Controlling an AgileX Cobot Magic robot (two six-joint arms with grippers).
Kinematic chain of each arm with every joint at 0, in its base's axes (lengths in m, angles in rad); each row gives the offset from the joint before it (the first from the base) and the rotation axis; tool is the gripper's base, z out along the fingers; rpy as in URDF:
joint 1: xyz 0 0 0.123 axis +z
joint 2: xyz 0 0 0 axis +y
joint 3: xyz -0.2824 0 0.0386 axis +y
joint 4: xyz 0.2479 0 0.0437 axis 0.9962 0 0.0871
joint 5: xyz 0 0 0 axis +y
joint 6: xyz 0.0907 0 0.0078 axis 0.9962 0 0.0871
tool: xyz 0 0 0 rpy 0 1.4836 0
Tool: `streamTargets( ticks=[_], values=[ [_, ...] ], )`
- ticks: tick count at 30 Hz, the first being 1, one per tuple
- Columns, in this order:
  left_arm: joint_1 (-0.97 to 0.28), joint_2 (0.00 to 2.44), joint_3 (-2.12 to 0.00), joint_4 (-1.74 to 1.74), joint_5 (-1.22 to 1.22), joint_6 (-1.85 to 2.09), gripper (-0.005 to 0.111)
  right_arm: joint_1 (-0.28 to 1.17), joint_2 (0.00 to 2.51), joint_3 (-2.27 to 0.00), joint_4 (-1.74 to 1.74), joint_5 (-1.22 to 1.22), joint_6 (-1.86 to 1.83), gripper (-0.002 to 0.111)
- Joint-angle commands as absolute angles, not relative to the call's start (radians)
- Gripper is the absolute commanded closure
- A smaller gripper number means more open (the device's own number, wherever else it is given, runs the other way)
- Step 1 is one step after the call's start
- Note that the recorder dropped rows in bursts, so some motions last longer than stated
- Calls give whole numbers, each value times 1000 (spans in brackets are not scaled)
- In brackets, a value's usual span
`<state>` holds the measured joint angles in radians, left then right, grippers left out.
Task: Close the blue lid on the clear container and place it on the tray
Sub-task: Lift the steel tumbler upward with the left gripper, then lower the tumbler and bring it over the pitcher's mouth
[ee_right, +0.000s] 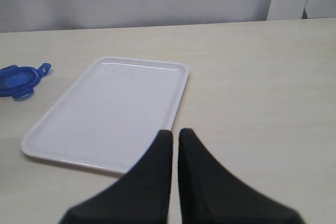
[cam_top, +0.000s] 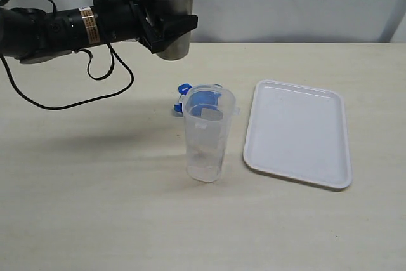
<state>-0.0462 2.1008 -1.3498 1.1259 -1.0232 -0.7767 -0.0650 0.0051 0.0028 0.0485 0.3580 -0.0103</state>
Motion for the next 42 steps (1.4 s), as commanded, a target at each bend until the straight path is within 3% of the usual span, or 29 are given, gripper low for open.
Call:
streamTargets(
  ticks=[1, 10, 42],
  values=[
    [-46, 2041, -1350, 1084, -1009, -781, 107, -68, 0, 0, 46, 344, -12, 104],
    [-46, 1966, -1349, 1168, -999, -870, 107, -68, 0, 0, 46, 344, -12, 104],
    [-46, 1887, -968, 1001, -1094, -595, 107, -68, 0, 0, 46, 344, -12, 104]
  ],
)
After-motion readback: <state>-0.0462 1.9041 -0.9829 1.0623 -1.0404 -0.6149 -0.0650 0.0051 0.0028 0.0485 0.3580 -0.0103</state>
